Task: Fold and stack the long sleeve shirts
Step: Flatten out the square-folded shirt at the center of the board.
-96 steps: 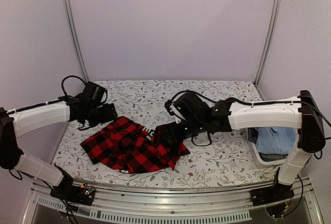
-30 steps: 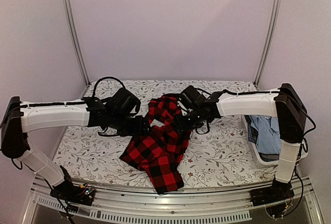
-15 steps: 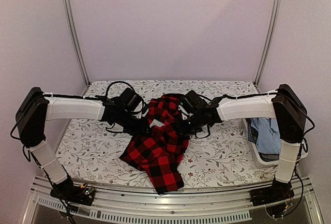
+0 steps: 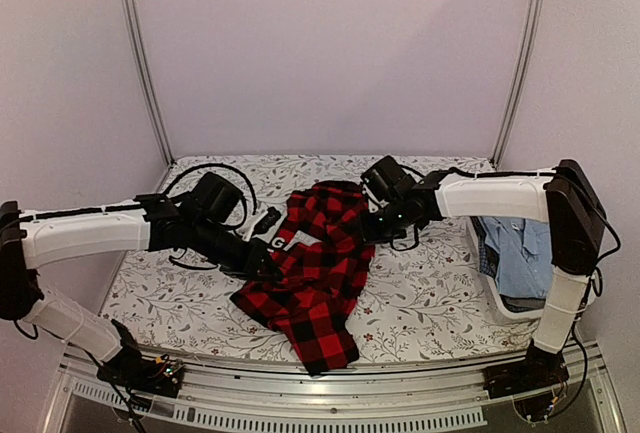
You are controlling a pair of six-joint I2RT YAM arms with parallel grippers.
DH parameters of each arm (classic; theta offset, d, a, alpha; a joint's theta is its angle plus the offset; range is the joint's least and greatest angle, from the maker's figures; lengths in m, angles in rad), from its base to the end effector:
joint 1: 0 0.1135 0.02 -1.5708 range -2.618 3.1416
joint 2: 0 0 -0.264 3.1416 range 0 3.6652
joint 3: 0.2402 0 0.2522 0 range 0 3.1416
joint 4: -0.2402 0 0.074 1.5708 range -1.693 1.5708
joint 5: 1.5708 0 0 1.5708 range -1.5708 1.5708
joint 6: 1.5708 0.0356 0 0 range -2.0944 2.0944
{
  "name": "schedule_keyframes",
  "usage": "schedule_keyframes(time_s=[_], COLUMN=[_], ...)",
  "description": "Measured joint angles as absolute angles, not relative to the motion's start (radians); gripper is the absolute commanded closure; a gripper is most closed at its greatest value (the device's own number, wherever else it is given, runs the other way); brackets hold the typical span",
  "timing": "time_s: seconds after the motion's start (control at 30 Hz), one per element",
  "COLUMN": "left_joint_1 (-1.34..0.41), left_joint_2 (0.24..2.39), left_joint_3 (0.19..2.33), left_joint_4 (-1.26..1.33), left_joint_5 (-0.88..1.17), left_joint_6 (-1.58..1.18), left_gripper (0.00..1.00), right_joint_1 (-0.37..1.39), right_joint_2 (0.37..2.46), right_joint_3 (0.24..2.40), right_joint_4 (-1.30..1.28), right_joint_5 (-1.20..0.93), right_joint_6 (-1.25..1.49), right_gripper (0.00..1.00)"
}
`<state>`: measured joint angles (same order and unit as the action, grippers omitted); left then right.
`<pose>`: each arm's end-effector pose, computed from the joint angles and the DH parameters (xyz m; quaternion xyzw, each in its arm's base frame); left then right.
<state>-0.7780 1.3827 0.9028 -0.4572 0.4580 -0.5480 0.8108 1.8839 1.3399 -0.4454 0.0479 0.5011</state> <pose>0.1872 -0.2066 0.2276 0.1765 0.9112 -0.3568 0.1064 0.2783 0.2903 0.1977 -0.1409 0.9474 0.1566 0.2411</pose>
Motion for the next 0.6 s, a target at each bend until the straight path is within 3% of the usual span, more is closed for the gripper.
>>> schedule_keyframes(time_s=[0.33, 0.6], left_joint_1=[-0.864, -0.924], left_joint_2=[1.234, 1.228], left_joint_3=[0.654, 0.615], left_joint_4=[-0.501, -0.522], left_joint_5=[0.654, 0.678], left_joint_6=[-0.587, -0.617], left_gripper=[0.99, 0.94], right_joint_1=[0.621, 0.537], right_joint_2=[1.824, 1.824], right_joint_3=[1.404, 1.42], right_joint_4=[-0.53, -0.603], right_joint_5=[0.163, 0.258], right_joint_6=[0.439, 0.398], right_gripper=[1.0, 1.0])
